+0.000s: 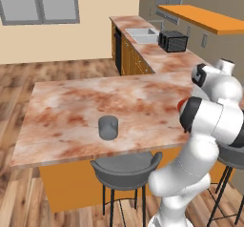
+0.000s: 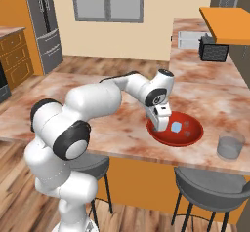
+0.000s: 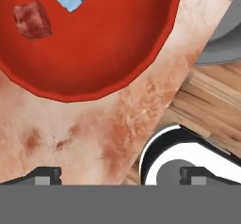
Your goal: There are four ice cubes in the ice bowl. Place two ice cubes in each glass of water.
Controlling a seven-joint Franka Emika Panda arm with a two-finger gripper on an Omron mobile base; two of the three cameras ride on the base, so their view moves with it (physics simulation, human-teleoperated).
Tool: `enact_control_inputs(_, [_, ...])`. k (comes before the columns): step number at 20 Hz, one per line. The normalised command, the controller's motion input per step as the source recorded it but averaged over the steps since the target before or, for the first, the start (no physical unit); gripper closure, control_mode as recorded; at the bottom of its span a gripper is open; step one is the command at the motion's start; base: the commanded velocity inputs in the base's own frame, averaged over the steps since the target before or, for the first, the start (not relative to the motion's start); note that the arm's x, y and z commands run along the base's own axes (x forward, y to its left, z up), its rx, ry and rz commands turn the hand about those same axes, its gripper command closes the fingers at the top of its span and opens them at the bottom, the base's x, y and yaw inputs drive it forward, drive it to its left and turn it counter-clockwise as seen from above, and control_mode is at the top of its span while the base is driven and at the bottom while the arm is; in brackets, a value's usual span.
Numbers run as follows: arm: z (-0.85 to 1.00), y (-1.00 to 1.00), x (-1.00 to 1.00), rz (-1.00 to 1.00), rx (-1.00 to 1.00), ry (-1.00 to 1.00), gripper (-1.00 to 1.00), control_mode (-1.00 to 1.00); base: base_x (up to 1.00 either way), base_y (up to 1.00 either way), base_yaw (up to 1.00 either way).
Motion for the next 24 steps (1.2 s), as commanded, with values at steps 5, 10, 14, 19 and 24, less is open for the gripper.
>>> enact_control_inputs(5, [-0.17,-0.06,0.34,0.0,0.07,-0.02,-1.0,-1.0,0.0,0.0,0.0])
enact_control_inputs(10, [-0.09,-0.04,0.4,0.0,0.05,-0.02,-1.0,-1.0,0.0,0.0,0.0])
enact_control_inputs(14, [-0.21,-0.18,0.29,0.0,0.02,-0.02,-1.0,-1.0,0.0,0.0,0.0])
enact_control_inputs(19, [-0.17,-0.08,0.28,0.0,0.02,-0.04,-1.0,-1.0,0.0,0.0,0.0])
enact_control_inputs(24, [-0.24,-0.05,0.2,0.0,0.02,-0.03,-1.0,-1.0,0.0,0.0,0.0])
